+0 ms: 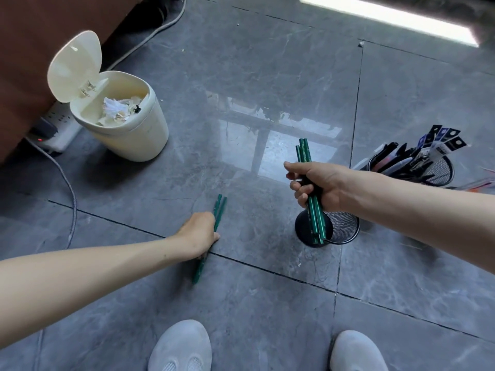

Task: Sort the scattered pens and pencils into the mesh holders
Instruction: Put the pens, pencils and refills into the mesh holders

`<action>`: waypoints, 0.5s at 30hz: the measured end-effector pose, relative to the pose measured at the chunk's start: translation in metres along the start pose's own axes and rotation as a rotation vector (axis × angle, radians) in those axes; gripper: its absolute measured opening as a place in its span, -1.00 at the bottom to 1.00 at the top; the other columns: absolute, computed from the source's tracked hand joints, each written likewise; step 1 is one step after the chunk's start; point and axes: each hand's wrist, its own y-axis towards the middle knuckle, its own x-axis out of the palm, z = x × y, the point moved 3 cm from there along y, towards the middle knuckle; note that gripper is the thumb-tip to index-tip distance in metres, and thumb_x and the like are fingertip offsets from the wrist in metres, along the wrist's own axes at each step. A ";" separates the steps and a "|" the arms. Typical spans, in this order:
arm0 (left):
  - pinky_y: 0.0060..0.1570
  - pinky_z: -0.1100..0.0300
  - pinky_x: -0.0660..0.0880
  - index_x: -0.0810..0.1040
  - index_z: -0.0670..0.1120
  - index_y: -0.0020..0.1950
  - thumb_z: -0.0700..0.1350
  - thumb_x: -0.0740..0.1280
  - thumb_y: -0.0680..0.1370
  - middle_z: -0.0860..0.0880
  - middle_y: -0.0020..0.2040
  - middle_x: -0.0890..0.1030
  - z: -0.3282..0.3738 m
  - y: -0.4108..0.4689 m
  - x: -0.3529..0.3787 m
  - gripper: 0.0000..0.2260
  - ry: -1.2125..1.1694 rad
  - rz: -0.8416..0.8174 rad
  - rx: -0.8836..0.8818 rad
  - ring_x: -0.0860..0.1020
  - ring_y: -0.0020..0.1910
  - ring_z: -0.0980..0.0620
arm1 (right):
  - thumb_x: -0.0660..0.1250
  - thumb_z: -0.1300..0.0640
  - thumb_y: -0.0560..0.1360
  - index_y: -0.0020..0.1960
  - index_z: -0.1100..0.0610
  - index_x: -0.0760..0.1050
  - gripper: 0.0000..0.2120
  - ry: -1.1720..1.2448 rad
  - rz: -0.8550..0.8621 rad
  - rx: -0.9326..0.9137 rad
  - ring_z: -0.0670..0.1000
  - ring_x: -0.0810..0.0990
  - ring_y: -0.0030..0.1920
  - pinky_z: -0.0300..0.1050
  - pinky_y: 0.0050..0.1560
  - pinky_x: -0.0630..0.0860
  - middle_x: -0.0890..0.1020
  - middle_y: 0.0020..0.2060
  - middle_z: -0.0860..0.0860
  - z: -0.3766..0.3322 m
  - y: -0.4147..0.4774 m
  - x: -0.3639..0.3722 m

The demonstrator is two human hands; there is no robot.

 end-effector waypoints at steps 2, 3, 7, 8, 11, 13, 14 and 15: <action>-0.60 0.32 0.34 0.29 -0.14 -0.33 -0.20 0.27 0.54 -0.11 -0.47 0.53 0.007 0.002 -0.001 -0.74 -0.017 -0.069 -0.005 0.54 -0.53 -0.03 | 0.30 0.03 0.55 -0.24 0.15 0.36 -0.73 -0.009 0.003 -0.002 -0.16 0.22 -0.69 -0.37 -0.65 0.26 0.36 -0.53 0.00 0.000 0.001 0.002; -0.55 0.31 0.36 0.30 -0.14 -0.34 -0.17 0.26 0.54 -0.10 -0.48 0.53 0.011 0.002 -0.003 -0.73 -0.032 -0.087 -0.014 0.52 -0.55 -0.01 | 0.30 0.03 0.55 -0.24 0.15 0.36 -0.73 -0.010 0.000 -0.004 -0.16 0.22 -0.69 -0.37 -0.65 0.27 0.36 -0.51 0.00 0.000 0.001 0.003; -0.55 0.33 0.36 0.36 -0.18 -0.27 -0.19 0.18 0.54 -0.05 -0.56 0.44 0.037 -0.003 -0.019 -0.82 -0.460 -0.221 -0.057 0.42 -0.62 0.05 | 0.34 0.01 0.52 -0.27 0.12 0.29 -0.68 -0.012 -0.023 -0.035 -0.16 0.22 -0.67 -0.37 -0.68 0.22 0.36 -0.50 0.00 -0.001 0.000 0.007; -0.58 0.33 0.34 0.34 -0.17 -0.26 -0.23 0.15 0.53 -0.02 -0.59 0.36 0.050 -0.006 -0.028 -0.84 -0.647 -0.276 -0.034 0.40 -0.62 0.07 | 0.36 -0.02 0.50 -0.28 0.10 0.28 -0.66 -0.024 -0.032 -0.050 -0.16 0.22 -0.66 -0.37 -0.69 0.20 0.36 -0.49 0.00 -0.001 -0.001 0.007; -0.58 0.32 0.36 0.37 -0.16 -0.18 -0.26 0.16 0.55 0.03 -0.58 0.29 0.093 -0.019 -0.060 -0.89 -0.885 -0.416 0.176 0.41 -0.58 0.10 | 0.42 -0.12 0.40 -0.27 0.10 0.33 -0.64 -0.079 -0.076 -0.110 -0.14 0.25 -0.62 -0.35 -0.68 0.20 0.41 -0.50 -0.01 0.000 -0.004 0.008; -0.55 0.33 0.39 0.43 -0.23 -0.04 -0.25 0.16 0.59 0.07 -0.58 0.39 0.121 -0.029 -0.075 -0.91 -0.887 -0.467 0.320 0.42 -0.56 0.14 | 0.43 -0.19 0.31 -0.30 0.11 0.48 -0.63 -0.083 -0.147 -0.159 -0.12 0.34 -0.63 -0.34 -0.67 0.25 0.48 -0.54 0.00 -0.001 -0.009 0.009; -0.54 0.35 0.39 0.45 -0.27 0.01 -0.26 0.14 0.60 0.07 -0.59 0.43 0.133 -0.032 -0.079 -0.88 -0.872 -0.473 0.361 0.42 -0.56 0.17 | 0.43 -0.22 0.25 -0.34 0.12 0.55 -0.62 -0.070 -0.182 -0.177 -0.08 0.41 -0.63 -0.34 -0.65 0.30 0.53 -0.54 0.03 -0.002 -0.012 0.010; -0.53 0.35 0.41 0.46 -0.30 0.02 -0.27 0.13 0.61 0.07 -0.58 0.46 0.144 -0.032 -0.081 -0.86 -0.856 -0.469 0.381 0.43 -0.55 0.18 | 0.44 -0.23 0.21 -0.33 0.13 0.58 -0.60 -0.049 -0.197 -0.197 -0.04 0.47 -0.62 -0.33 -0.61 0.36 0.56 -0.53 0.07 -0.004 -0.015 0.008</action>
